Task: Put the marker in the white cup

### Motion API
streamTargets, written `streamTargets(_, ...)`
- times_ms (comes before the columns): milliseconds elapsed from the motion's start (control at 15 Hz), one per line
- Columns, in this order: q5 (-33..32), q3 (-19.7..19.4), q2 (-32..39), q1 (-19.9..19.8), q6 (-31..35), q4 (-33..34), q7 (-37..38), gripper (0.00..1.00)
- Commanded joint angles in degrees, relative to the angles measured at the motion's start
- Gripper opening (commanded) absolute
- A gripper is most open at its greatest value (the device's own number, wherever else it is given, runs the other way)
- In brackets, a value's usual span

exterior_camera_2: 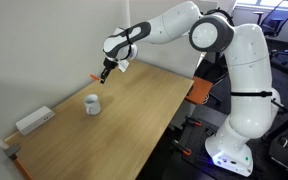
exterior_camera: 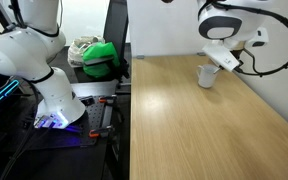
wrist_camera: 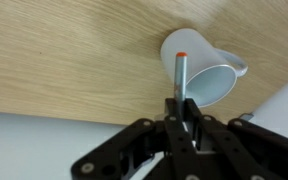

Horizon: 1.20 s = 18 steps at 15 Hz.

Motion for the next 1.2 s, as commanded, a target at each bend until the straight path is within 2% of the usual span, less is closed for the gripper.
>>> streamTargets(0, 3.2, 1.6, 2.1, 0.2, 0.7, 2.2, -6.1, 0.03)
streamTargets(667, 10.1, 5.1, 6.0, -0.6, -0.5, 6.0, -20.2, 0.03)
streamTargets(1133, 14.0, 6.3, 8.6, -0.2, -4.3, 9.1, -31.0, 0.03)
